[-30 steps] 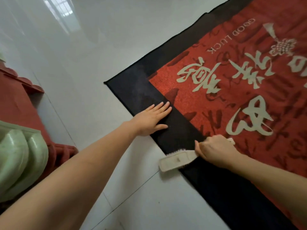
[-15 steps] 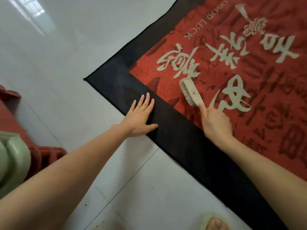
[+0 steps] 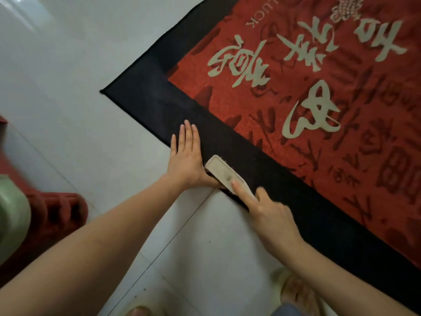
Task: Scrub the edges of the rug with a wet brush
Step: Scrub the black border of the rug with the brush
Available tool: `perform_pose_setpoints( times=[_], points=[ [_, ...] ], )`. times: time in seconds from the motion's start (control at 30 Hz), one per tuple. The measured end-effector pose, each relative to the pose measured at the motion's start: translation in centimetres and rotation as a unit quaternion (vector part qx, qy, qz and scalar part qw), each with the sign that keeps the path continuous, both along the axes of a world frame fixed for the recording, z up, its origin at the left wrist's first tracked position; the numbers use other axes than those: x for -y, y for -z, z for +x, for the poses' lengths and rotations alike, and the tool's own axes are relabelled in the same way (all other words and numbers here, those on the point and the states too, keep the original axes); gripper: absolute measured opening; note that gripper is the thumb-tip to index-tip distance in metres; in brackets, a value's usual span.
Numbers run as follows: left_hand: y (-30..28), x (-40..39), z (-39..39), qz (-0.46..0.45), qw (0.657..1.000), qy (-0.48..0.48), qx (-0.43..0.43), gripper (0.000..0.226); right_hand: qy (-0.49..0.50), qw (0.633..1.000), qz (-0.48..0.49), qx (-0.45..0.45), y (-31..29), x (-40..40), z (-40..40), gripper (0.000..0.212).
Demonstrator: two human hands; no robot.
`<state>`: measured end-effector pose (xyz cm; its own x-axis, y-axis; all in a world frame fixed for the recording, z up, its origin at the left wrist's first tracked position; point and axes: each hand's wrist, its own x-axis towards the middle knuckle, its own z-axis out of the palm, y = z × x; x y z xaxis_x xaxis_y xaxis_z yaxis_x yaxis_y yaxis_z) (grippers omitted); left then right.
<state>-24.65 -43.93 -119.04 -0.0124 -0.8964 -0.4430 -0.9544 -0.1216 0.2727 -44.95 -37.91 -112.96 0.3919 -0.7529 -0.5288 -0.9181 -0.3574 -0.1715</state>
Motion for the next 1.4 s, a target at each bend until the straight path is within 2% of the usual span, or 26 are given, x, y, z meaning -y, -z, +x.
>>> perform_pose_setpoints(
  times=[0.03, 0.13, 0.2, 0.3, 0.37, 0.47, 0.53, 0.6, 0.67, 0.73, 0.8, 0.87, 0.93, 0.97, 1.03, 1.13, 1.23, 1.33, 1.4],
  points=[
    [-0.1, 0.1, 0.0, 0.007, 1.0, 0.0, 0.001, 0.164, 0.008, 1.0, 0.018, -0.004, -0.4, -0.6, 0.1, 0.075],
    [-0.5, 0.6, -0.3, 0.024, 1.0, -0.007, 0.01, 0.166, 0.036, 0.998, -0.048, 0.015, 1.4, 4.0, 2.9, 0.071],
    [-0.9, 0.8, -0.2, 0.04, 0.999, -0.01, 0.015, 0.167, 0.06, 0.997, -0.04, 0.021, 1.6, 5.3, 4.7, 0.072],
    [-1.0, 0.7, -0.2, 0.055, 0.998, -0.001, 0.029, 0.166, 0.024, 1.0, -0.007, -0.005, 0.8, -0.1, 2.9, 0.073],
    [-1.1, 0.8, -0.4, 0.062, 0.997, 0.002, 0.038, 0.166, 0.008, 0.999, 0.006, -0.031, 0.5, -0.9, 1.9, 0.074],
    [-1.3, 1.0, -0.3, 0.067, 0.997, -0.003, 0.047, 0.167, 0.055, 0.998, -0.038, 0.006, 1.6, 5.0, 3.9, 0.07],
    [-1.4, 1.0, -0.1, 0.062, 0.997, 0.002, 0.04, 0.167, 0.089, 0.995, -0.012, 0.032, 1.9, 3.9, 4.2, 0.07],
    [-1.3, 0.5, -0.1, 0.056, 0.998, 0.014, 0.036, 0.165, 0.08, 0.994, 0.019, 0.067, 1.7, -0.9, 2.3, 0.073],
    [-1.2, 0.1, -0.1, 0.056, 0.997, 0.02, 0.043, 0.164, 0.053, 0.996, 0.06, 0.045, 1.0, -1.4, 1.0, 0.074],
    [-1.2, 0.3, -0.1, 0.058, 0.997, 0.015, 0.051, 0.166, 0.05, 0.998, -0.01, 0.03, 2.1, 3.4, 1.4, 0.069],
    [-1.4, 0.6, -0.2, 0.066, 0.996, 0.016, 0.054, 0.167, 0.073, 0.997, -0.032, 0.021, 1.6, 5.2, 2.9, 0.068],
    [-1.5, 0.6, -0.3, 0.072, 0.996, 0.017, 0.059, 0.169, 0.061, 0.997, -0.019, 0.032, 1.7, 1.9, 2.7, 0.071],
    [-1.6, 0.6, -0.4, 0.081, 0.994, 0.023, 0.067, 0.17, 0.007, 1.0, 0.011, 0.02, 1.0, -1.2, 1.0, 0.075],
    [-1.6, 0.6, -0.5, 0.084, 0.994, 0.022, 0.07, 0.17, -0.008, 1.0, -0.007, 0.009, 0.9, -0.5, 0.4, 0.075],
    [-1.7, 0.7, -0.4, 0.082, 0.994, 0.018, 0.074, 0.169, 0.03, 0.996, -0.088, 0.011, 1.7, 4.8, 0.6, 0.072],
    [-1.8, 0.8, -0.3, 0.087, 0.994, 0.015, 0.065, 0.169, 0.087, 0.995, -0.037, 0.019, 1.1, 4.2, 2.5, 0.072],
    [-1.5, 0.5, -0.4, 0.084, 0.994, 0.022, 0.065, 0.17, 0.02, 0.999, 0.033, 0.005, 0.3, -1.4, 1.0, 0.076],
    [-1.5, 0.7, -0.4, 0.087, 0.993, 0.021, 0.073, 0.169, 0.043, 0.997, -0.057, 0.003, 1.7, 3.9, 1.4, 0.071],
    [-1.6, 0.8, -0.5, 0.086, 0.994, 0.018, 0.073, 0.168, 0.067, 0.996, -0.056, 0.007, 1.6, 4.9, 2.6, 0.072]
  ],
)
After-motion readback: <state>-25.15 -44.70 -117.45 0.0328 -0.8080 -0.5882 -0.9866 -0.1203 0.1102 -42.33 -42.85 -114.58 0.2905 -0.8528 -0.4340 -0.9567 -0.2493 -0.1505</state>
